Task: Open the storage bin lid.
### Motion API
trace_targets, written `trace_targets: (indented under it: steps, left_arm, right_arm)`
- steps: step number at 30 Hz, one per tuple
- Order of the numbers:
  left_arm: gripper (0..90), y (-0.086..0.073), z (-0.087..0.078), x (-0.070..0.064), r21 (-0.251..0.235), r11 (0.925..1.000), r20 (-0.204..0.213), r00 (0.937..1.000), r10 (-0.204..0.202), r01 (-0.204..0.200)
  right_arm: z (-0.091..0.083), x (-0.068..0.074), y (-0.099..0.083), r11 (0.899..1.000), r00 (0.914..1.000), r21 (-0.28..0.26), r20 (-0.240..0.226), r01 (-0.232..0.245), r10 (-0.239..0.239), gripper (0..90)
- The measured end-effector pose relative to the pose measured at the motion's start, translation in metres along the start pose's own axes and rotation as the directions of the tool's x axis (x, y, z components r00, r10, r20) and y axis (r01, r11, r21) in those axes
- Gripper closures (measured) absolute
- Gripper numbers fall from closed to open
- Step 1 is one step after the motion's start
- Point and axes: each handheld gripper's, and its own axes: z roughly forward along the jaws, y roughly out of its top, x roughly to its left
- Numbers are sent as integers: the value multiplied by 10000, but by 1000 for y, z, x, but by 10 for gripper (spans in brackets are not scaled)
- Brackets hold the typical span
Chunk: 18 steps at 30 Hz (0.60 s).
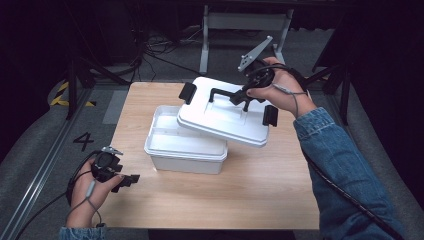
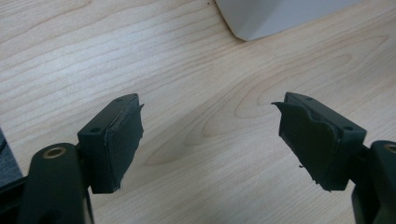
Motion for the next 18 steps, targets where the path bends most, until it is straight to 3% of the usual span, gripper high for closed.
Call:
trace_targets:
  steps: [18]
  left_arm:
    - [223,12,8,5,118,9998,-119,9998,-150,151]
  right_arm:
    - [-44,-16,-61,9953,9934,-24,613,-970,970,846]
